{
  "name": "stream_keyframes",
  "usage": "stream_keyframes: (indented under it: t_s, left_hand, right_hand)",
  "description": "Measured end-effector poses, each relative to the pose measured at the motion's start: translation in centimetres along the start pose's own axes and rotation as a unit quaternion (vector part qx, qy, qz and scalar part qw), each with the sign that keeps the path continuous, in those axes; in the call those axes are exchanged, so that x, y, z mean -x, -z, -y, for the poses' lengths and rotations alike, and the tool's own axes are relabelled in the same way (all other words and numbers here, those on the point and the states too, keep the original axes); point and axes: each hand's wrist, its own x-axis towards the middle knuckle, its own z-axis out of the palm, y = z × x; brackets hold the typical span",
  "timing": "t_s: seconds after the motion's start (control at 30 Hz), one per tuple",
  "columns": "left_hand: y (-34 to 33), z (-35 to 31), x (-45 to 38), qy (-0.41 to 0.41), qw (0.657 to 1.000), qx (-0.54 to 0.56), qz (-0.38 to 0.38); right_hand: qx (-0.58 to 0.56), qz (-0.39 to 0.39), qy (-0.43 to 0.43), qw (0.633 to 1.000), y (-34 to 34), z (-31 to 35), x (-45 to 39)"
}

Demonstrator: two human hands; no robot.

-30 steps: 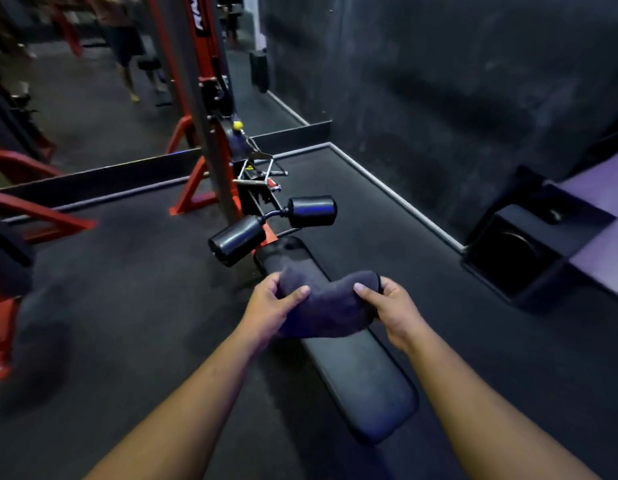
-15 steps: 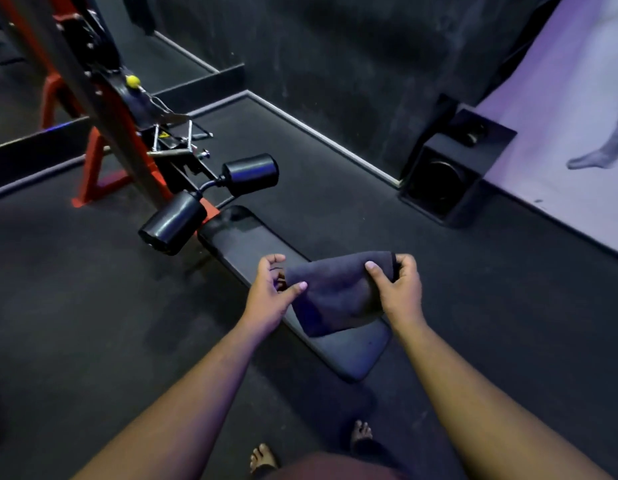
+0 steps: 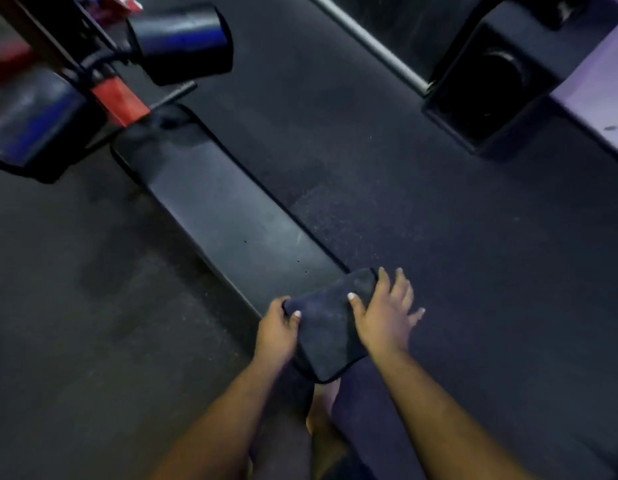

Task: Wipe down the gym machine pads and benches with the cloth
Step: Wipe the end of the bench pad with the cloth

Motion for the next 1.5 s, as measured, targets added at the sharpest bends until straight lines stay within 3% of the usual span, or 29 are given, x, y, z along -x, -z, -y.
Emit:
stream_keyframes:
  t_s: [0.1, 0.17, 0.27, 0.47, 0.63, 0.77, 0.87, 0.97, 1.1, 1.2, 1.33, 1.5]
  left_hand:
    - [-2.3, 4.3, -5.4, -0.051, 0.973, -0.216, -0.060]
    - [-2.5, 6.0, -7.5, -0.058, 0.953, -0.284, -0.090]
    - [-2.3, 8.1, -9.5, -0.075, 0.942, -0.314, -0.092]
    - [-2.2, 9.7, -11.4, -0.122, 0.946, -0.288, -0.091]
    - [-2.9, 10.3, -11.9, -0.134, 0.930, -0.327, -0.102]
    - [-2.8, 10.9, -11.6, -0.191, 0.881, -0.429, -0.065]
    - [-3.1, 10.9, -11.7, -0.190, 0.874, -0.443, -0.061]
    - [-3.2, 11.1, -11.8, -0.198, 0.884, -0.416, -0.076]
    - [-2.9, 11.4, -11.8, -0.209, 0.889, -0.401, -0.076]
    - [-2.2, 10.9, -11.6, -0.201, 0.903, -0.376, -0.060]
    - [-2.3, 10.7, -11.7, -0.184, 0.909, -0.372, -0.037]
    - [-2.8, 11.4, -11.7, -0.194, 0.909, -0.361, -0.078]
  right_hand:
    - [0.082, 0.093, 0.073, 0.990, -7.7, 0.0, -2.8]
    - [0.114, 0.155, 0.130, 0.973, -12.4, 0.0, -2.3]
    - [0.166, 0.120, 0.167, 0.964, -16.7, -0.8, -1.1]
    - [0.196, 0.063, 0.232, 0.951, -17.0, 0.1, -4.4]
    - [0.206, 0.081, 0.295, 0.929, -15.5, 2.3, -9.7]
    - [0.218, 0.058, 0.280, 0.933, -13.6, -5.6, -5.5]
    - [0.224, 0.080, 0.233, 0.943, -12.4, -9.6, -3.3]
    - [0.181, 0.039, 0.244, 0.952, -13.5, -2.8, -8.3]
    - [0.172, 0.081, 0.294, 0.937, -15.1, 7.4, -14.4]
    - [0.217, 0.051, 0.333, 0.916, -13.9, 1.8, -11.1]
    - [0.253, 0.075, 0.324, 0.908, -12.8, -7.4, -4.7]
    - [0.222, 0.077, 0.360, 0.903, -15.6, 3.6, -11.8]
